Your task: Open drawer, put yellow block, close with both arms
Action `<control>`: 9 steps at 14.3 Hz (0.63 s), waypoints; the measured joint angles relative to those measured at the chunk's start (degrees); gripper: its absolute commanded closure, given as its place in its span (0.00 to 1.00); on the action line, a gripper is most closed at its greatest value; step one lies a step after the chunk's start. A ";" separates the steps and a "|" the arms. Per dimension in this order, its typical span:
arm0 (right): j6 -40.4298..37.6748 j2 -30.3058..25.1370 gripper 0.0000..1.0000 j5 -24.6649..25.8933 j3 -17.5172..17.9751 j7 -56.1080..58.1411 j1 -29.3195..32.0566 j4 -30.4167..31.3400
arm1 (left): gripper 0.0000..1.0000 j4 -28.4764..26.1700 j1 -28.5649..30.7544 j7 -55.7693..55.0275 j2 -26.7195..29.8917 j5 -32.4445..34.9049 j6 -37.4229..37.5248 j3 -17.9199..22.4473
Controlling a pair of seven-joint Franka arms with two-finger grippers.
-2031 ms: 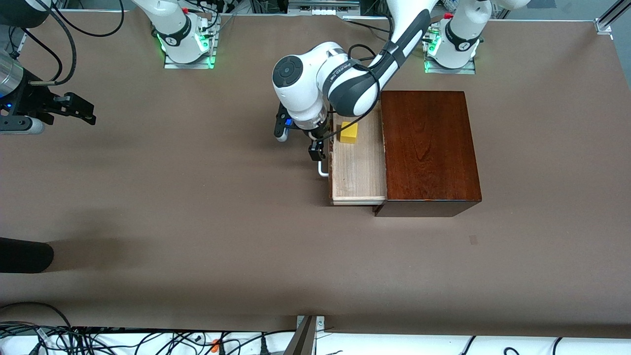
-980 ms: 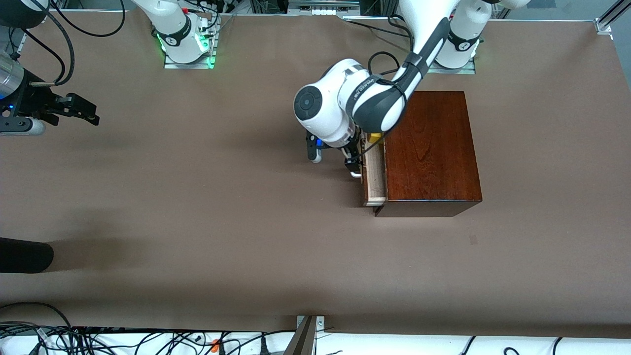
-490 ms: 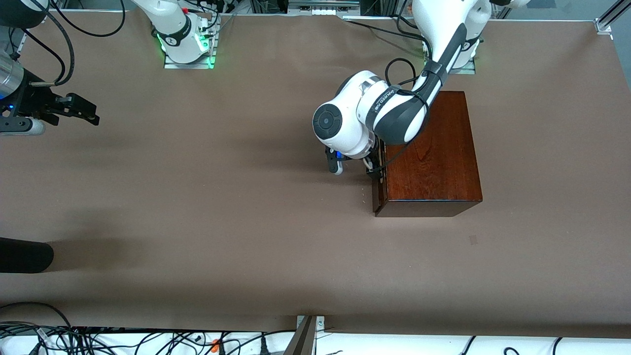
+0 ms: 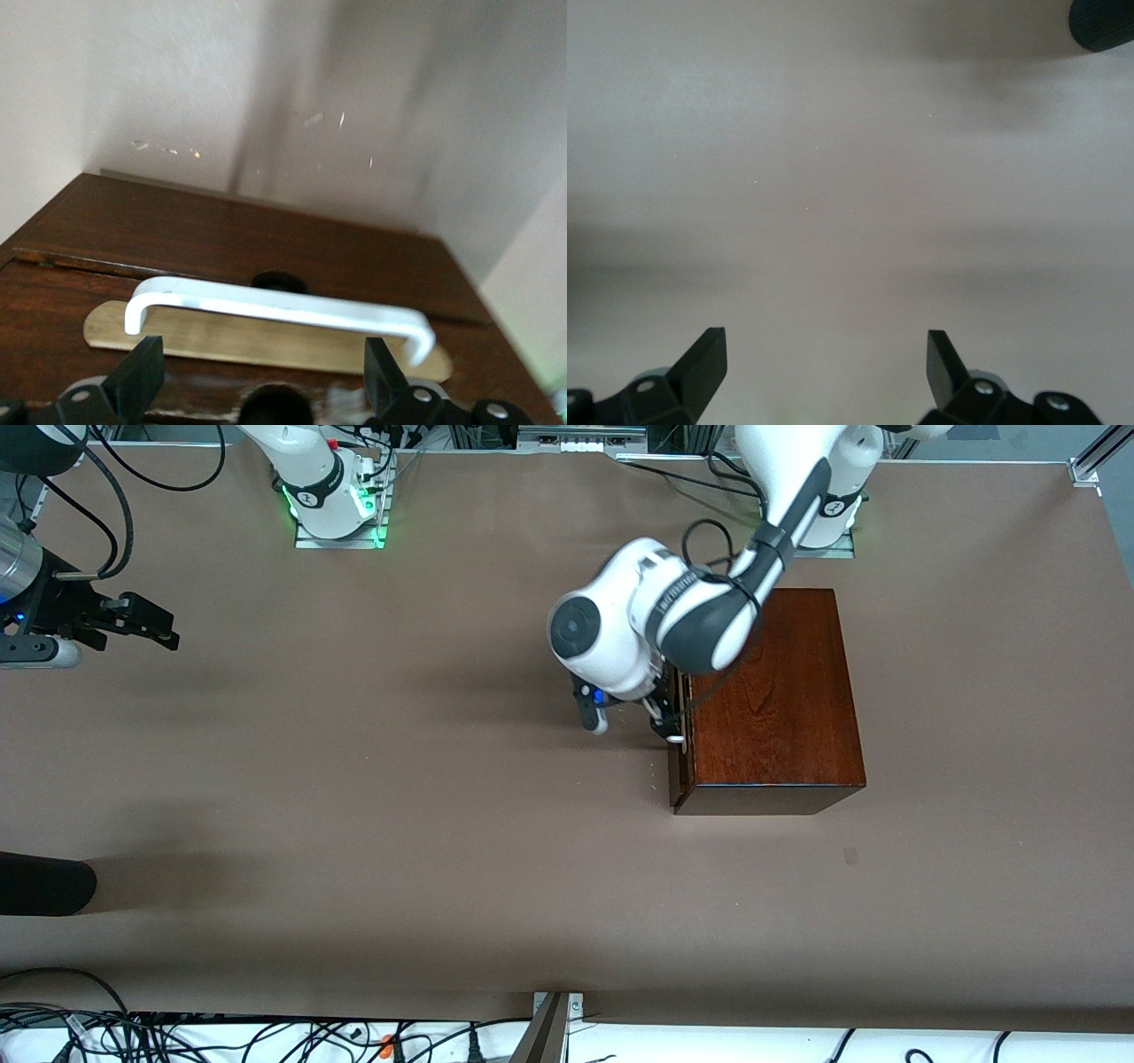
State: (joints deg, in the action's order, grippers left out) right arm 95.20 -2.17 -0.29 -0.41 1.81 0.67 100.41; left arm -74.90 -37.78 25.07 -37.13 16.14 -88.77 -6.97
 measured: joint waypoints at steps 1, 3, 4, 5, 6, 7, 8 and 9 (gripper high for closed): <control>0.00 0.00 0.00 0.00 0.00 0.00 0.00 0.00 | 0.00 1.03 -1.69 -5.63 0.18 -0.12 0.05 -0.22; -0.01 0.01 0.00 0.00 0.00 -0.01 0.00 -0.01 | 0.00 3.05 -4.35 -18.21 0.83 -1.86 0.51 -0.50; -0.02 0.02 0.00 -0.01 -0.01 -0.01 0.00 -0.01 | 0.00 4.06 -4.81 -24.07 1.63 -3.23 0.73 -0.51; -0.02 0.02 0.00 -0.01 -0.01 -0.01 0.00 -0.01 | 0.00 4.95 -4.81 -28.71 2.89 -4.14 0.97 -0.46; -0.02 0.02 0.00 -0.01 -0.01 -0.01 0.00 -0.02 | 0.00 5.63 -4.59 -32.35 4.59 -4.58 1.25 -0.23; -0.03 0.02 0.00 -0.01 -0.01 -0.01 0.00 -0.02 | 0.00 6.13 -4.24 -35.52 6.63 -4.92 2.01 0.16; -0.03 0.03 0.00 -0.02 -0.01 -0.01 0.01 -0.02 | 0.00 6.44 -3.64 -38.80 9.01 -5.17 3.52 0.59; -0.03 0.04 0.00 -0.02 -0.01 -0.01 0.01 -0.02 | 0.00 6.53 -2.65 -41.82 11.33 -5.59 5.29 0.83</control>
State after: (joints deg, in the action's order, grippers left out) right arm 95.17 -2.14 -0.31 -0.43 1.80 0.68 100.39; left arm -68.38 -40.43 -16.76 -25.79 10.55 -83.47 -6.14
